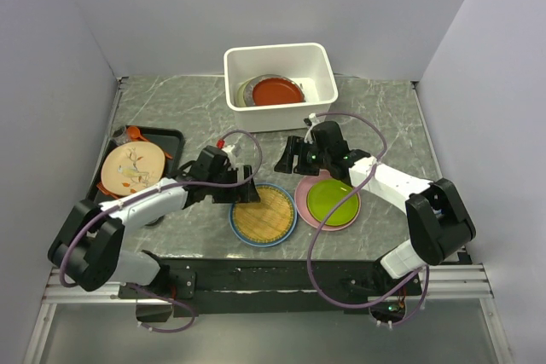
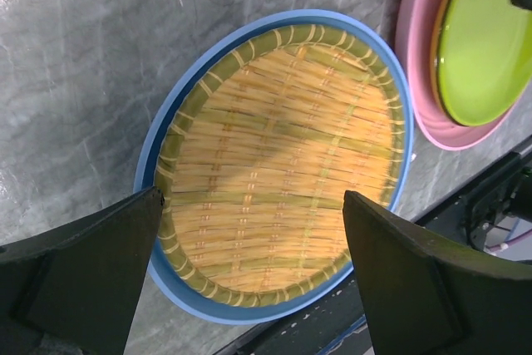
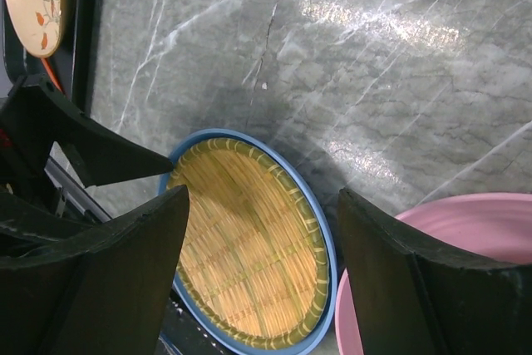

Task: Place the plates into the plastic bin on the countertop
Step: Pick up the plate at the center of the board.

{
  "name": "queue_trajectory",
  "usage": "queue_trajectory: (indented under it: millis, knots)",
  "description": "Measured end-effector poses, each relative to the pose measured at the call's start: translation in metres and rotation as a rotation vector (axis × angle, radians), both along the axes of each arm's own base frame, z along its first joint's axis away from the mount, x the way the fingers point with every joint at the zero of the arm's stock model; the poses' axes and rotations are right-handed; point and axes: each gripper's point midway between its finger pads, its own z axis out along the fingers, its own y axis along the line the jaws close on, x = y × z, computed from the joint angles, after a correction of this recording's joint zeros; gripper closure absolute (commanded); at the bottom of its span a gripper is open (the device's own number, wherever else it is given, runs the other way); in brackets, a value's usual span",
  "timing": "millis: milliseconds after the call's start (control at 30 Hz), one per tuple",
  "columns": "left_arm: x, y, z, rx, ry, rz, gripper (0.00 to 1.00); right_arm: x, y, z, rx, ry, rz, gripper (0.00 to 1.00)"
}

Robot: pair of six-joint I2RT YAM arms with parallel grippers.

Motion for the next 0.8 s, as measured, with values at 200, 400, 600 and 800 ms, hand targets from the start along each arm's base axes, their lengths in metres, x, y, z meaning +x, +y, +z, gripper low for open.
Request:
queue_trajectory:
  millis: [200,400,600,800]
  knots:
    - [0.001,0.001,-0.007,0.03,0.002,0.007,0.05,0.0,0.0,0.0,0.0,0.001,0.001,0.21]
    - [-0.001,-0.004,-0.014,0.051,0.013,-0.006,0.07,-0.005,-0.003,-0.001,-0.005,0.001,0.004,0.21]
    - [-0.004,-0.006,-0.024,0.071,0.031,-0.025,0.26,-0.015,-0.009,-0.006,-0.018,0.013,0.007,0.22]
    - [-0.004,-0.011,-0.031,0.057,0.045,-0.045,0.68,-0.021,-0.013,-0.01,-0.027,0.02,0.012,0.22]
